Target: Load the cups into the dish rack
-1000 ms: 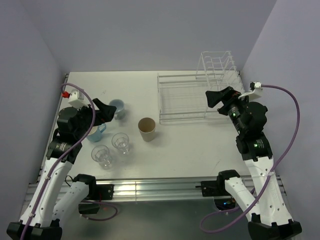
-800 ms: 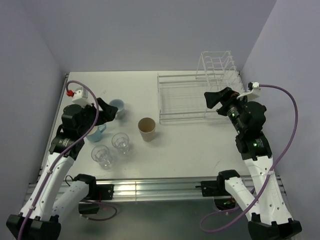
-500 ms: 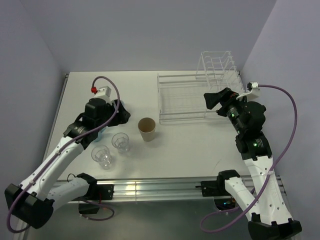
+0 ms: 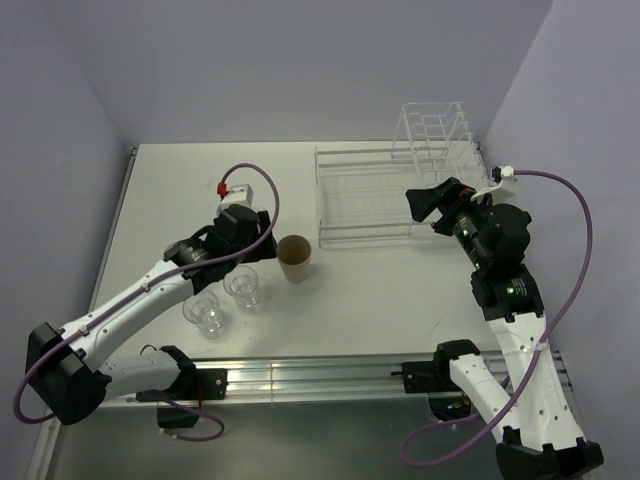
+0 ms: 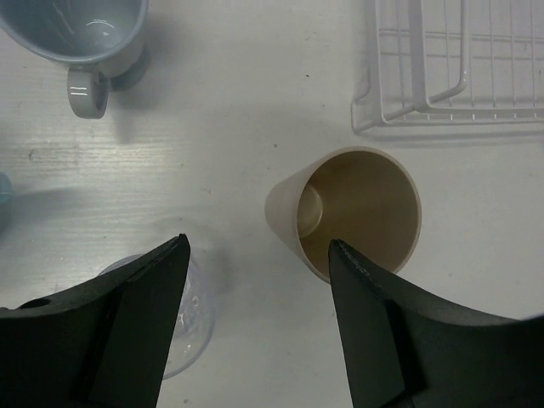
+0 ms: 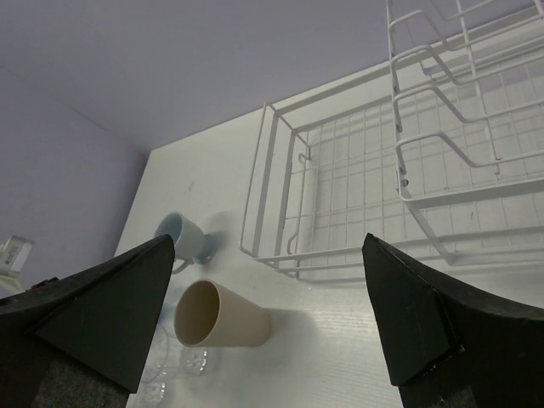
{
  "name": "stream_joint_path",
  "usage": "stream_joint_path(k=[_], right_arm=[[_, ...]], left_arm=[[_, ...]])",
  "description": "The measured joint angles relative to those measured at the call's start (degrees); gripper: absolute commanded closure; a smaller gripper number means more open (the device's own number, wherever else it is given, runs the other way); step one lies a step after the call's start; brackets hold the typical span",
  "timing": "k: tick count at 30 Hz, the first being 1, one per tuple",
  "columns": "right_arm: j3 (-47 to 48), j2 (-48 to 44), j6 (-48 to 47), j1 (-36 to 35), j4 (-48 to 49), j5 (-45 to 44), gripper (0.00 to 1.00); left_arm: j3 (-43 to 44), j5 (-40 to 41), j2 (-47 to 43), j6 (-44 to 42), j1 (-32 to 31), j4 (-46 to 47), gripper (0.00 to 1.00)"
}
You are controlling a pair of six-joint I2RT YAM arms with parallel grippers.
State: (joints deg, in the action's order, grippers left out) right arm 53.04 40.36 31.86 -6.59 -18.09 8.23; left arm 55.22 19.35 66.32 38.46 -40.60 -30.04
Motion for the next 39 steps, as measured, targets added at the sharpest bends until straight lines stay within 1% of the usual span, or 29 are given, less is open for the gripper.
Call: stream_joint_path(k=[5, 25, 39], right_arm=[[-0.13, -0.11, 0.02, 0.00, 0.00, 0.07, 0.01], [-0.13, 0.35, 0.04, 0.00, 0.02, 0.31, 0.01], [-0.13, 0.76, 0.00, 0.00, -0.04, 0.44, 0.01]], left_arm=[[0.00, 1.09, 0.31, 0.22, -0.13, -0.02, 0.27], [0.00, 1.05, 3.08, 0.20, -0.70, 0.74, 0.28], [0.00, 0.87, 7.67, 0.17, -1.14, 2.78, 0.28]])
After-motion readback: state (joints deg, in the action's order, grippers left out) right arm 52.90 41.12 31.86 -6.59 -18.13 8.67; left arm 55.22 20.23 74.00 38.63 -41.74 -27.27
